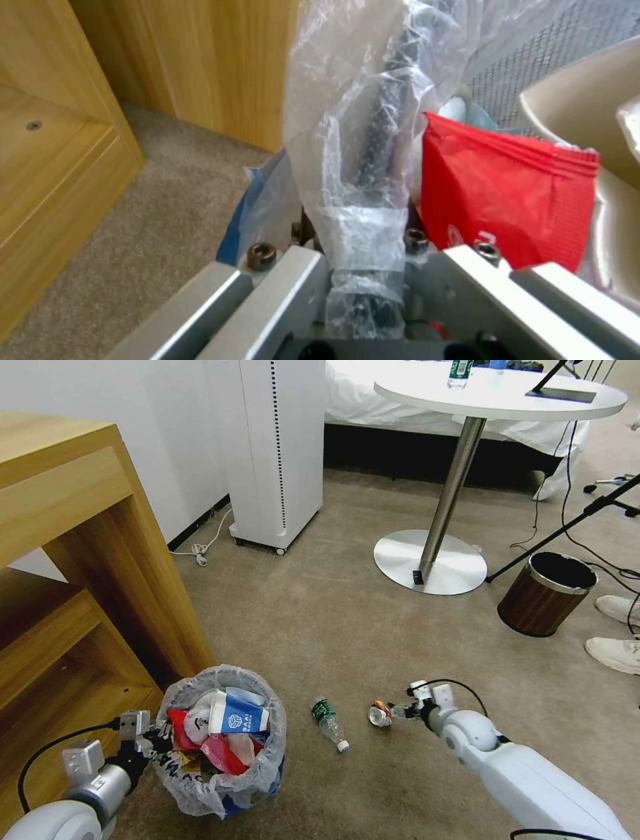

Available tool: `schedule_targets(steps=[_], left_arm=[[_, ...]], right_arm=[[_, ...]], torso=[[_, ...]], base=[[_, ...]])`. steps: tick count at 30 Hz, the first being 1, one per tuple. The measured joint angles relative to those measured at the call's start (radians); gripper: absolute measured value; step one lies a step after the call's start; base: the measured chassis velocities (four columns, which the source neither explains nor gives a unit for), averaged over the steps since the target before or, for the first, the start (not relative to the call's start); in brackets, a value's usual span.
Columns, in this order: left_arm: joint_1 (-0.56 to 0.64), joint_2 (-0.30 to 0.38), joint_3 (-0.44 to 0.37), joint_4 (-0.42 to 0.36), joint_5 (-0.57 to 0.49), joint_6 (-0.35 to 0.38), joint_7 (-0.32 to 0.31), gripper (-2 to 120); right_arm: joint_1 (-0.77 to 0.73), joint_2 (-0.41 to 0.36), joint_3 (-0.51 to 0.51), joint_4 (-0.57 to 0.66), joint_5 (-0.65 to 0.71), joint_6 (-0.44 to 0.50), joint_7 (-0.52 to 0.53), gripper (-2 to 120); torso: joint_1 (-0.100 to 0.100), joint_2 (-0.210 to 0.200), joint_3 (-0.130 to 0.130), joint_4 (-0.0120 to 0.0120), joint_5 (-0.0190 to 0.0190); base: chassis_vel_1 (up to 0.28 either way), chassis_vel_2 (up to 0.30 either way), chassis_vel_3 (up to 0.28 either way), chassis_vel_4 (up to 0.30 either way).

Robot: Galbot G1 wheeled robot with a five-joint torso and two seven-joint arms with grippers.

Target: Pick up the trash bin and place the garbage on the floor into it.

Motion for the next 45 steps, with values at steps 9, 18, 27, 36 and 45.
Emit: schedule_targets(steps=[9, 18, 27, 36, 45], left_arm=[[-0.011, -0.003, 0.002, 0.013, 0.002, -0.008, -0.001, 1], [-0.013, -0.005, 0.007, 0.026, 0.003, -0.016, -0.001, 1], [-0.012, -0.007, 0.005, 0.037, 0.004, -0.029, -0.001, 1], [-0.016, -0.008, 0.01, 0.04, 0.004, -0.033, -0.001, 1], [-0.015, -0.01, 0.011, 0.039, 0.005, -0.043, 0.0, 1]], right_arm=[[0.037, 0.007, -0.121, -0.027, -0.014, 0.005, 0.024, 100], [0.049, 0.036, -0.18, -0.096, -0.044, 0.043, 0.034, 100], [0.065, 0.059, -0.196, -0.158, -0.063, 0.08, 0.043, 92], [0.066, 0.073, -0.214, -0.206, -0.089, 0.131, 0.053, 65], [0.061, 0.074, -0.22, -0.209, -0.108, 0.164, 0.066, 34]], torso=[[0.0, 0.0, 0.0, -0.0001, 0.0], [0.0, 0.0, 0.0, -0.0002, 0.0], [0.0, 0.0, 0.0, -0.0001, 0.0], [0.0, 0.0, 0.0, 0.0, 0.0001], [0.0, 0.0, 0.0, -0.0002, -0.0002]], base=[[0.0, 0.0, 0.0, 0.0], [0.0, 0.0, 0.0, 0.0], [0.0, 0.0, 0.0, 0.0], [0.0, 0.0, 0.0, 0.0], [0.0, 0.0, 0.0, 0.0]])
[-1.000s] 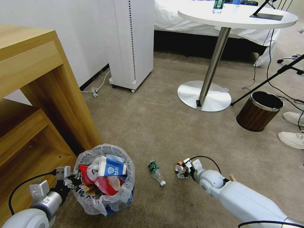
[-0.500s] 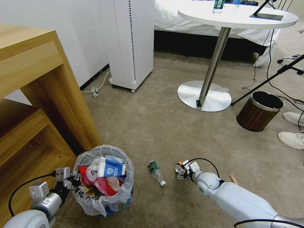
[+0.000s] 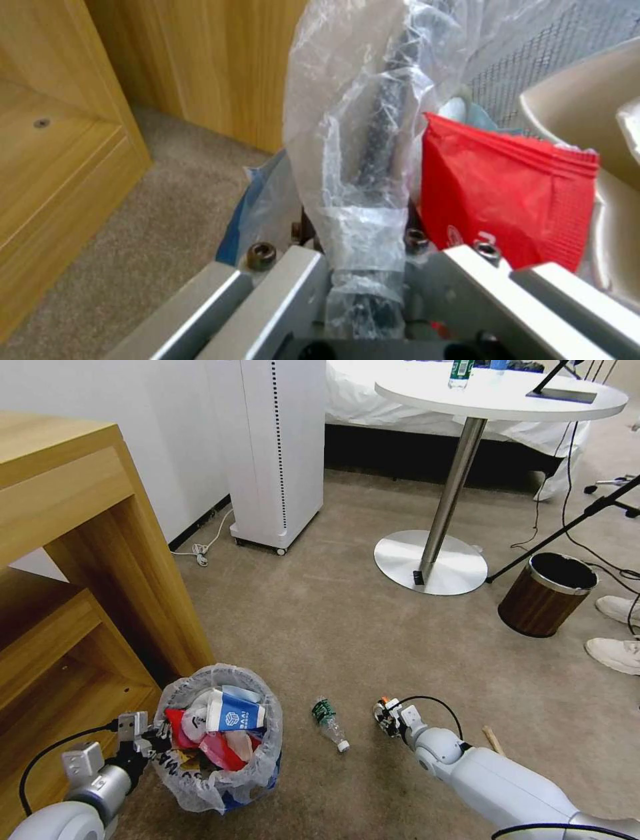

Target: Pick up the trash bin and place the garbage on the floor into it.

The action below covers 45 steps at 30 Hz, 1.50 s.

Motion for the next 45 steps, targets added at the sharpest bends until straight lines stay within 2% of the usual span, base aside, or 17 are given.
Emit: schedule_targets(steps=[8, 12, 14, 15, 18, 20, 23, 24, 28, 31, 32, 35, 36, 40, 41, 43, 45], left_arm=[[-0.001, 0.0, 0.0, 0.002, 0.0, -0.003, 0.0, 1], [-0.001, 0.006, -0.003, 0.006, -0.001, -0.003, 0.0, 1], [-0.002, 0.012, -0.006, 0.011, -0.003, -0.003, 0.0, 1], [-0.002, 0.012, -0.006, 0.011, -0.003, -0.003, 0.0, 1], [-0.004, 0.013, -0.007, 0.013, -0.003, -0.003, 0.0, 1], [-0.004, 0.013, -0.007, 0.012, -0.003, -0.003, 0.0, 1], [-0.008, 0.014, -0.005, 0.003, -0.003, 0.002, -0.001, 1], [-0.008, 0.014, -0.005, 0.003, -0.003, 0.002, -0.001, 1], [-0.008, 0.012, -0.002, -0.005, -0.003, 0.008, -0.002, 1], [-0.005, 0.006, 0.0, -0.021, 0.0, 0.017, -0.006, 1], [-0.005, 0.006, 0.0, -0.021, 0.0, 0.017, -0.006, 1], [-0.002, 0.003, 0.001, -0.037, 0.002, 0.029, -0.012, 1], [-0.002, 0.003, 0.001, -0.037, 0.002, 0.029, -0.012, 1], [-0.001, 0.0, 0.0, -0.051, 0.001, 0.04, -0.017, 1], [-0.001, 0.0, 0.0, -0.051, 0.001, 0.04, -0.017, 1], [-0.004, -0.004, -0.001, -0.053, 0.001, 0.04, -0.018, 1], [-0.006, -0.006, -0.001, -0.053, 0.001, 0.041, -0.018, 1]], right_arm=[[-0.021, -0.013, 0.015, 0.023, -0.01, 0.047, 0.003, 21], [-0.053, -0.057, 0.07, 0.138, 0.01, 0.08, -0.009, 19], [-0.091, -0.134, 0.152, 0.316, 0.041, 0.114, -0.026, 19], [-0.091, -0.134, 0.152, 0.316, 0.041, 0.114, -0.026, 19], [-0.104, -0.22, 0.214, 0.509, 0.049, 0.181, -0.063, 19], [-0.099, -0.235, 0.22, 0.545, 0.053, 0.193, -0.073, 19], [-0.025, -0.282, 0.216, 0.692, 0.105, 0.284, -0.149, 19], [-0.025, -0.282, 0.216, 0.692, 0.105, 0.284, -0.149, 19], [0.057, -0.292, 0.171, 0.773, 0.143, 0.316, -0.193, 19], [0.172, -0.281, 0.065, 0.855, 0.179, 0.317, -0.203, 19], [0.172, -0.281, 0.065, 0.855, 0.179, 0.317, -0.203, 19], [0.331, -0.221, -0.1, 0.882, 0.254, 0.284, -0.183, 19], [0.331, -0.221, -0.1, 0.882, 0.254, 0.284, -0.183, 19], [0.524, -0.125, -0.351, 0.854, 0.348, 0.248, -0.132, 19], [0.524, -0.125, -0.351, 0.854, 0.348, 0.248, -0.132, 19], [0.563, -0.085, -0.443, 0.85, 0.392, 0.221, -0.083, 19], [0.571, -0.066, -0.474, 0.851, 0.416, 0.2, -0.053, 19]], torso=[[0.0, 0.0, 0.0, 0.0, 0.0003], [0.0, 0.0, 0.0, 0.0001, 0.001], [0.0, 0.0, 0.0, 0.0001, 0.0006], [0.0, 0.0, 0.0, 0.0001, 0.0006], [0.0, 0.0, 0.0, -0.0001, 0.0003], [0.0, 0.0, 0.0, 0.0, 0.0002], [0.0, 0.0, 0.0, 0.0001, 0.0002], [0.0, 0.0, 0.0, 0.0001, 0.0002], [0.0, 0.0, 0.0, 0.0001, 0.0002], [0.0, 0.0, 0.0, 0.0002, 0.0002], [0.0, 0.0, 0.0, 0.0002, 0.0002], [0.0, 0.0, 0.0, -0.0001, 0.0005], [0.0, 0.0, 0.0, -0.0001, 0.0005], [0.0, 0.0, 0.0, 0.0004, 0.0003], [0.0, 0.0, 0.0, 0.0004, 0.0003], [0.0, 0.0, 0.0, 0.0002, 0.0], [0.0, 0.0, 0.0, 0.0003, 0.0003]], base=[[0.0, 0.0, 0.0, 0.0], [0.0, 0.0, 0.0, 0.0], [0.0, 0.0, 0.0, 0.0], [0.0, 0.0, 0.0, 0.0], [0.0, 0.0, 0.0, 0.0], [0.0, 0.0, 0.0, 0.0], [0.0, 0.0, 0.0, 0.0], [0.0, 0.0, 0.0, 0.0], [0.0, 0.0, 0.0, 0.0], [0.0, 0.0, 0.0, 0.0], [0.0, 0.0, 0.0, 0.0], [0.0, 0.0, 0.0, 0.0], [0.0, 0.0, 0.0, 0.0], [0.0, 0.0, 0.0, 0.0], [0.0, 0.0, 0.0, 0.0], [0.0, 0.0, 0.0, 0.0], [0.0, 0.0, 0.0, 0.0]])
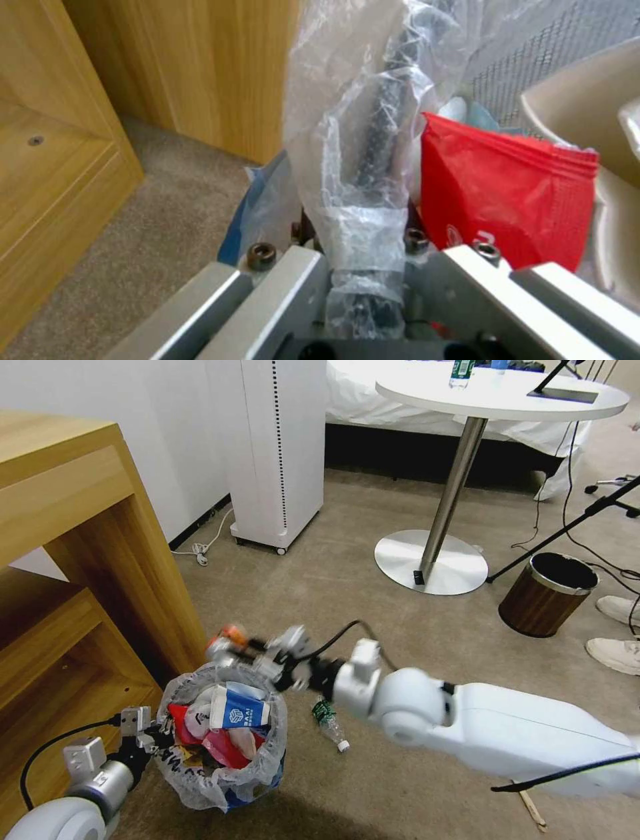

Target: Pick up the trash bin and place the garbage on the floor into it.

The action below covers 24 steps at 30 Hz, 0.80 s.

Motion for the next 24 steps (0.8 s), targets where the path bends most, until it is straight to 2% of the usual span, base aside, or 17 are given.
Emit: schedule_targets(steps=[3, 12, 21, 24], left_arm=[[-0.002, -0.004, -0.002, 0.003, 0.0, 0.0, -0.001, 1], [-0.005, -0.006, -0.008, 0.012, -0.002, -0.006, -0.001, 1], [-0.01, -0.008, -0.005, 0.025, -0.003, -0.012, 0.0, 1], [-0.011, -0.008, -0.004, 0.028, -0.003, -0.013, 0.001, 1]], right_arm=[[0.003, 0.037, -0.058, 0.006, 0.038, -0.042, 0.07, 19], [-0.039, 0.081, -0.104, -0.041, 0.088, -0.128, 0.2, 19], [-0.045, 0.108, -0.109, -0.09, 0.083, -0.131, 0.209, 19], [-0.045, 0.105, -0.108, -0.09, 0.077, -0.126, 0.2, 30]], torso=[[0.0, 0.0, 0.0, 0.0, 0.0], [0.0, 0.0, 0.0, -0.0002, 0.0], [0.0, 0.0, 0.0, -0.0001, -0.0001], [0.0, 0.0, 0.0, -0.0002, 0.0]], base=[[0.0, 0.0, 0.0, 0.0], [0.0, 0.0, 0.0, 0.0], [0.0, 0.0, 0.0, 0.0], [0.0, 0.0, 0.0, 0.0]])
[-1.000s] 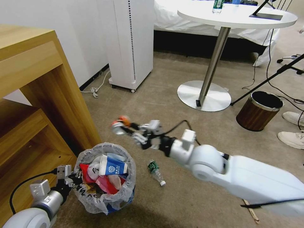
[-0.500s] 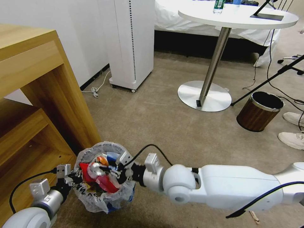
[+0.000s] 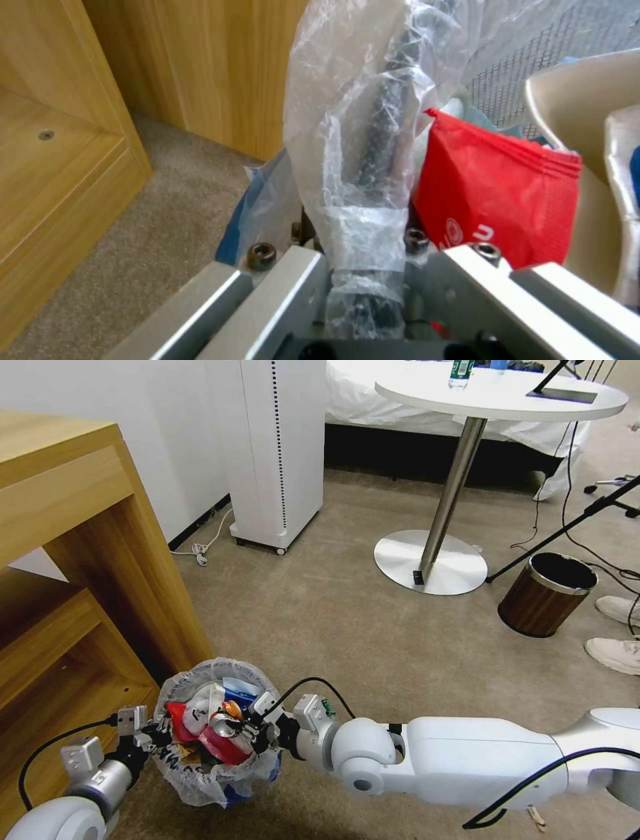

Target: Pick up the trash bin and place the garbage on the floor into it.

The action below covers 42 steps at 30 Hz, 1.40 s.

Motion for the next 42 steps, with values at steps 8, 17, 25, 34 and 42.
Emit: schedule_targets(steps=[8, 17, 25, 34, 42], left_arm=[[-0.007, -0.002, 0.007, 0.005, 0.002, 0.0, 0.001, 1], [-0.003, -0.006, 0.008, 0.004, 0.007, 0.0, 0.002, 1], [0.01, 0.003, -0.004, -0.002, 0.006, 0.0, 0.002, 1], [0.016, 0.014, -0.011, -0.007, 0.0, -0.004, 0.003, 1], [0.017, 0.014, -0.008, -0.009, -0.001, -0.005, 0.003, 1]], right_arm=[[0.0, -0.009, 0.004, 0.011, -0.007, 0.009, -0.004, 59], [-0.006, -0.025, 0.038, 0.047, -0.038, 0.027, -0.02, 90], [-0.073, -0.094, 0.224, 0.097, -0.053, 0.055, -0.009, 100], [-0.326, -0.291, 0.557, 0.123, -0.02, 0.023, 0.055, 100], [-0.519, -0.314, 0.719, 0.003, -0.01, -0.061, 0.149, 100]], torso=[[0.0, 0.0, 0.0, 0.0, 0.0], [0.0, 0.0, 0.0, 0.0, 0.0], [0.0, 0.0, 0.0, 0.0002, 0.0001], [0.0, 0.0, 0.0, -0.0002, 0.0004], [0.0, 0.0, 0.0, -0.0002, 0.0002]], base=[[0.0, 0.0, 0.0, 0.0], [0.0, 0.0, 0.0, 0.0], [0.0, 0.0, 0.0, 0.0], [0.0, 0.0, 0.0, 0.0], [0.0, 0.0, 0.0, 0.0]])
